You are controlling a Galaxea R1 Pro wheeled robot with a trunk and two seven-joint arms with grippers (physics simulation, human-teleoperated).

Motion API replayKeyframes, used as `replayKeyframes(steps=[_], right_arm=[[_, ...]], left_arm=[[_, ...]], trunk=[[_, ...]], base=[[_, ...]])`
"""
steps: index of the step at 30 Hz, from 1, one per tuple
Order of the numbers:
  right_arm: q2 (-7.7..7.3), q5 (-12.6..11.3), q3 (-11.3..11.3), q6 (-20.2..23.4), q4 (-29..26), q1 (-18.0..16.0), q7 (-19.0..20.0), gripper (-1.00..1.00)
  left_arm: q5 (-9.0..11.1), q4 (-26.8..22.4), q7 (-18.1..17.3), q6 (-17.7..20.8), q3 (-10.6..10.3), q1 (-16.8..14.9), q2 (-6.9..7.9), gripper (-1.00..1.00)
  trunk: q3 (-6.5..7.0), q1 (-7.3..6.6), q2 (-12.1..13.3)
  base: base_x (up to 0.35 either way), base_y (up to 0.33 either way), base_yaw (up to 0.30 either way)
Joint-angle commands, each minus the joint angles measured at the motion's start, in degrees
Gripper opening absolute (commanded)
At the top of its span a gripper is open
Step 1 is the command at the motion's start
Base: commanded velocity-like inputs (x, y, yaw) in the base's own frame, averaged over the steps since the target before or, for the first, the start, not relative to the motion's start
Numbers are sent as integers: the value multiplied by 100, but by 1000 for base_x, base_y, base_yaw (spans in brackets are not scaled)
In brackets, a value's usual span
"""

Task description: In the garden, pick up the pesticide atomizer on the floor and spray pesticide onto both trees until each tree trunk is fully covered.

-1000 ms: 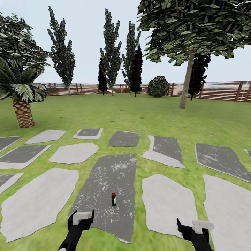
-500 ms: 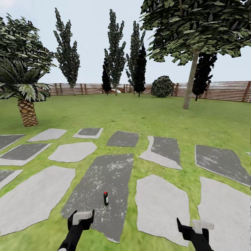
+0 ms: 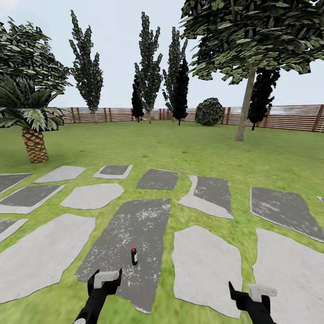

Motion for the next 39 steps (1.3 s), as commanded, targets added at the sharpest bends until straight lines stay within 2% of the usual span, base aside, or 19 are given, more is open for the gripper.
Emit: replayKeyframes(steps=[1, 4, 7, 10, 16, 18, 20, 22, 23, 26, 28, 29, 30, 32, 34, 35, 37, 39], right_arm=[[-2, -5, -7, -5, -3, -2, 9, 100], [-8, -5, -18, -4, -50, -2, 7, 100], [-9, -8, -74, -5, -177, -2, 7, 100], [-4, -11, -238, -5, -267, -2, 11, 100], [1, -6, -311, 0, -281, -2, 41, 100], [-2, -20, -312, 2, -275, -2, 50, 100], [-4, -19, -310, 3, -264, -2, 57, 100], [4, -8, -302, -4, -255, -2, 53, 100], [18, -3, -292, -11, -249, -2, 46, 100], [13, -8, -291, -6, -252, -2, 49, 100], [23, -11, -292, -28, -249, -2, 49, 100], [28, -18, -293, -1, -248, -2, 32, 100], [13, -33, -297, 48, -254, -2, 32, 100], [-1, -43, -300, 311, -267, -2, 29, 100], [-9, -32, -302, 1160, -291, -7, 28, 100], [-13, -33, -302, 1449, -292, -17, 30, 100], [-27, -49, -303, 2676, -296, -144, 27, 100], [-38, -54, -303, 3685, -300, -551, 23, 100]], left_arm=[[21, -110, 1, -15, 2, -4, -1, 100], [21, -416, 8, 2, 0, -5, -1, 100], [25, -488, 16, 16, 1, -6, -1, 100], [18, -558, 34, 64, -1, -6, -10, 100], [20, -552, 68, 257, 17, -3, 6, 100], [21, -551, 109, 267, 54, -5, 10, 100], [21, -555, 215, 275, 183, -5, 26, 100], [21, -555, 258, 280, 304, -5, 110, 100], [27, -569, 278, 293, 381, -8, 254, 100], [25, -580, 285, 421, 407, -44, 335, 100], [24, -584, 277, 700, 413, -140, 426, 100], [27, -581, 256, 1071, 412, -389, 555, 100], [31, -582, 250, 1206, 411, -499, 573, 100], [39, -584, 240, 1414, 409, -643, 580, 100], [49, -585, 224, 1644, 403, -761, 572, 100], [51, -585, 221, 1685, 401, -780, 563, 100], [50, -585, 214, 1787, 395, -869, 482, 100], [51, -585, 212, 1826, 392, -1026, 429, 100]], trunk=[[-6, -1, -2], [-6, -1, -2], [-6, -1, -2], [-6, -1, -2], [-6, -1, -2], [-6, -1, -2], [-6, -1, -2], [-6, -1, -2], [-6, -1, -2], [-6, -1, -2], [-6, -1, -2], [-6, -1, -2], [-6, -1, -2], [-6, -1, -2], [-6, -1, -2], [-6, -1, -2], [-6, -1, -2], [-6, -1, -2]], base=[[0, 0, 0], [0, 0, 0], [0, 0, 0], [0, 0, 0], [0, 0, 0], [0, 0, 0], [0, 0, 0], [0, 0, 0], [0, 0, 0], [0, 0, 0], [0, 0, 0], [0, 0, 0], [0, 0, 0], [0, 0, 0], [0, 0, 0], [0, 0, 0], [0, 0, 0], [0, 0, 0]])
